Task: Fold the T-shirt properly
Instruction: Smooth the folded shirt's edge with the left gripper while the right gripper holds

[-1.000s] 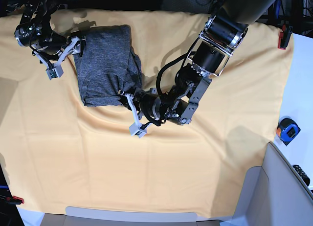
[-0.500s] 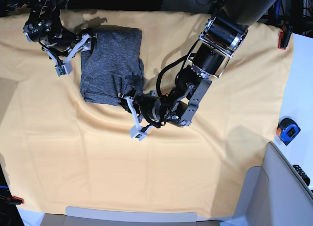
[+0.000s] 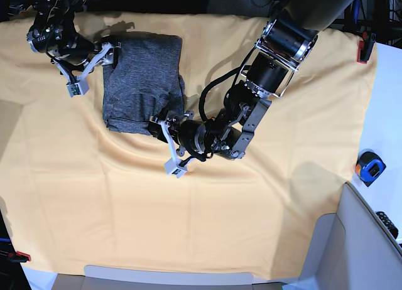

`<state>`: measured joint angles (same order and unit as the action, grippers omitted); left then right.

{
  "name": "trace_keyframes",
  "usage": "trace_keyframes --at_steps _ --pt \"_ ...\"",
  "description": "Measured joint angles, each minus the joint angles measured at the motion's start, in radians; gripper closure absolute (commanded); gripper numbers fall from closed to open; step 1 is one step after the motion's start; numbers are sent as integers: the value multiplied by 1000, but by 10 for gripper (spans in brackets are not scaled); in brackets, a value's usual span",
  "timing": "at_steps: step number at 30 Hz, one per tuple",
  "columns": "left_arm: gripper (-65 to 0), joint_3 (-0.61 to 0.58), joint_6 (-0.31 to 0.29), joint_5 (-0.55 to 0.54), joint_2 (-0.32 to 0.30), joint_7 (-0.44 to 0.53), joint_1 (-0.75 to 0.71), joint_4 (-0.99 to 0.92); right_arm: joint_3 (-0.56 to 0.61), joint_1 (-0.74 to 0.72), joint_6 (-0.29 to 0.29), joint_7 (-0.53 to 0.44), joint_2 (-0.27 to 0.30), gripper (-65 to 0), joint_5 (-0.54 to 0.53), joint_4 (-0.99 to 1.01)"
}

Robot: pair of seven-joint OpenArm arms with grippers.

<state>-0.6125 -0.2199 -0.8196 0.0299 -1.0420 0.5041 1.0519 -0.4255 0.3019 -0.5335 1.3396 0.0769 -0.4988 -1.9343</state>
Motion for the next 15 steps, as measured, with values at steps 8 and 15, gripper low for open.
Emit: trace_keyframes --at_steps 8,15 --pt "-221 70 1 6 3 -10 0 0 -110 33 3 10 0 -437 2 -85" --pt "-221 294 11 30 -8 -92 -10 79 -189 53 2 13 3 -436 -6 -89"
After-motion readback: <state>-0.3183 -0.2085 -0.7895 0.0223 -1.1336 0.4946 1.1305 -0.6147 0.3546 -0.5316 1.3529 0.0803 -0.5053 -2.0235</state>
